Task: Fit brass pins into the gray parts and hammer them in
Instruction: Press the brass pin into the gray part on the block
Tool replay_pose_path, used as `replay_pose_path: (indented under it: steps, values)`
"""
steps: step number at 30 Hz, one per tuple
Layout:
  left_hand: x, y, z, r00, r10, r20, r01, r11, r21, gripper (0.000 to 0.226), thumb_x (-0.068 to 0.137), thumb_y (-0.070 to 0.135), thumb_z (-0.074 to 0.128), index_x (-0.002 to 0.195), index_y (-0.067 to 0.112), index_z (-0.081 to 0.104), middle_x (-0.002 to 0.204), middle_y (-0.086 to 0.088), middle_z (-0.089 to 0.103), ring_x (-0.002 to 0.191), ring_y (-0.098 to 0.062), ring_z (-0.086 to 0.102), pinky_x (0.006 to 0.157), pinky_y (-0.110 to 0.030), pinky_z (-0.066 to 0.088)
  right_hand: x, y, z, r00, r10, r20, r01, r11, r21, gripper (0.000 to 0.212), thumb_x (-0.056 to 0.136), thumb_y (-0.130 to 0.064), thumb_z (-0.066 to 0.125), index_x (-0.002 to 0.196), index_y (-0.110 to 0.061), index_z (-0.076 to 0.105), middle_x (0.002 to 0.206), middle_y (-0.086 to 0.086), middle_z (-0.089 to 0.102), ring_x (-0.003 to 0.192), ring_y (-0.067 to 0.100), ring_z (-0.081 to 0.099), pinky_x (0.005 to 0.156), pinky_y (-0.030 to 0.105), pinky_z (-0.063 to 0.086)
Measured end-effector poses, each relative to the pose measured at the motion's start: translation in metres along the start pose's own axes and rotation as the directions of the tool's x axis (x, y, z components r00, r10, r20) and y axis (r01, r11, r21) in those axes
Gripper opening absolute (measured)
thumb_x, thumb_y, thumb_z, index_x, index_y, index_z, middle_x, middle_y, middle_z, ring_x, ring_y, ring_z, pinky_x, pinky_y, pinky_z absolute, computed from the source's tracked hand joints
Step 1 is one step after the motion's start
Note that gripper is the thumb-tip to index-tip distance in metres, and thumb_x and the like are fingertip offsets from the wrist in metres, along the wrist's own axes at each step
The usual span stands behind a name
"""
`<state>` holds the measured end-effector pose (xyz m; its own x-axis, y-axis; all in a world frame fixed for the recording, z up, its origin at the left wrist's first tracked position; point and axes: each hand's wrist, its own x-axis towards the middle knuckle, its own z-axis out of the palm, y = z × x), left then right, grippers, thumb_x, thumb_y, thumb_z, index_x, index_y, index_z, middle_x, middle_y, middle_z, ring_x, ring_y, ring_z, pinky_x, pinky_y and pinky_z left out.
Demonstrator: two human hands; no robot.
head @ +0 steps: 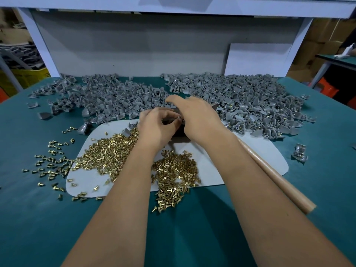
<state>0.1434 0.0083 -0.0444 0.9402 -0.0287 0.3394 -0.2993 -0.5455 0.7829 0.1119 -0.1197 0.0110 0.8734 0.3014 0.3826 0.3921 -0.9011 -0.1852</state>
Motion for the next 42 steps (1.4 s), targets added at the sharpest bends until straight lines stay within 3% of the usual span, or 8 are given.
replay_pose_path:
  steps: [6,10,17,23,29,34,37,42]
  values:
    - [0.000,-0.002,0.002,1.000,0.005,-0.012,-0.006,0.999,-0.049,0.015,0.087,0.028,0.073,0.100,0.021,0.078,0.113,0.005,0.068,0.123,-0.030,0.052,0.103,-0.047,0.044,0.000,-0.003,0.008,0.988,0.125,-0.091,-0.121,0.991,0.050,0.061,0.080,0.002,0.049,0.132,-0.029,0.043,0.085,0.002,0.048,0.079,0.026,0.046,0.069,0.037,0.044]
    - [-0.002,0.000,-0.001,1.000,0.013,-0.017,-0.013,0.999,-0.048,0.013,0.088,0.026,0.072,0.098,0.021,0.078,0.111,0.003,0.069,0.122,-0.031,0.053,0.102,-0.048,0.044,0.001,-0.005,0.010,0.988,0.097,-0.120,-0.094,0.995,0.025,0.060,0.082,0.002,0.050,0.135,-0.026,0.042,0.084,0.002,0.046,0.079,0.023,0.042,0.069,0.036,0.040]
    - [-0.012,0.013,-0.003,0.998,-0.068,0.010,0.068,0.993,-0.098,0.011,0.091,0.026,0.069,0.081,0.029,0.068,0.113,0.005,0.064,0.100,-0.053,0.060,0.086,-0.065,0.049,0.000,-0.009,0.013,0.990,0.063,-0.130,-0.064,0.998,-0.007,0.062,0.082,0.001,0.053,0.138,-0.024,0.042,0.092,0.006,0.056,0.095,0.030,0.054,0.073,0.037,0.044]
    - [-0.009,0.010,0.000,0.997,-0.066,-0.030,0.063,0.993,-0.101,0.002,0.089,0.026,0.072,0.087,0.027,0.073,0.115,0.004,0.063,0.121,-0.035,0.053,0.099,-0.055,0.046,-0.009,-0.002,0.021,0.977,0.031,-0.211,-0.034,0.999,-0.008,0.059,0.084,0.002,0.055,0.138,-0.021,0.046,0.100,0.004,0.068,0.103,0.027,0.052,0.086,0.037,0.041]
    - [-0.004,0.001,0.002,0.998,-0.006,-0.055,0.001,0.995,-0.097,0.007,0.086,0.022,0.075,0.092,0.024,0.076,0.114,0.003,0.068,0.125,-0.031,0.051,0.106,-0.049,0.040,-0.014,0.004,0.018,0.964,0.063,-0.259,-0.041,0.995,0.089,0.054,0.080,0.006,0.055,0.127,-0.020,0.057,0.096,0.008,0.067,0.098,0.029,0.054,0.085,0.039,0.042]
    - [-0.003,-0.001,0.002,0.998,-0.008,-0.064,0.000,0.992,-0.126,0.017,0.085,0.022,0.075,0.081,0.038,0.068,0.103,0.011,0.066,0.124,-0.029,0.050,0.108,-0.047,0.038,-0.011,0.013,0.016,0.944,0.100,-0.316,-0.094,0.995,0.037,0.046,0.079,0.004,0.053,0.121,-0.013,0.063,0.117,0.004,0.061,0.110,0.025,0.049,0.096,0.037,0.039]
    - [-0.003,-0.001,0.003,0.997,-0.018,-0.081,0.007,0.991,-0.133,0.017,0.085,0.022,0.074,0.081,0.037,0.069,0.103,0.012,0.066,0.124,-0.028,0.051,0.107,-0.046,0.040,-0.011,0.017,0.016,0.926,0.189,-0.326,-0.200,0.980,-0.002,0.030,0.085,-0.007,0.053,0.110,-0.016,0.067,0.116,0.000,0.059,0.108,0.022,0.045,0.094,0.035,0.038]
    - [-0.001,-0.002,0.005,0.995,-0.024,-0.094,0.011,0.991,-0.136,0.006,0.085,0.023,0.075,0.089,0.027,0.075,0.106,0.008,0.068,0.123,-0.029,0.052,0.106,-0.047,0.042,-0.010,0.012,0.021,0.945,0.209,-0.252,-0.213,0.977,0.010,0.020,0.091,-0.029,0.056,0.104,-0.023,0.070,0.119,0.000,0.054,0.115,0.022,0.041,0.099,0.037,0.035]
